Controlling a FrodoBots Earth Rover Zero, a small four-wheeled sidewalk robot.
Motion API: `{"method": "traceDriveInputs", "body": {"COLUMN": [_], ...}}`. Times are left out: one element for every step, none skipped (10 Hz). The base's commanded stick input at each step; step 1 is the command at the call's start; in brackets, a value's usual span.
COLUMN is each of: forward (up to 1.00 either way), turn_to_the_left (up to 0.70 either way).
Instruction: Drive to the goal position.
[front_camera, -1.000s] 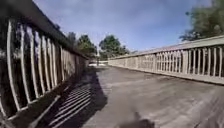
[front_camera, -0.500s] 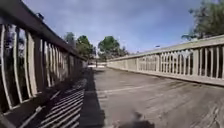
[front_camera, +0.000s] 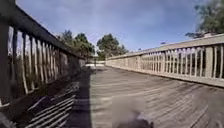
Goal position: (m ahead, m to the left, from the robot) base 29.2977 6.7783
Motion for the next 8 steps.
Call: {"method": "traceDriveInputs", "body": {"forward": [0.85,0.85,0.85,0.85,0.85,0.85,0.85,0.85], "turn_to_the_left": [0.00,0.00,0.00,0.00,0.00,0.00,0.00,0.00]}}
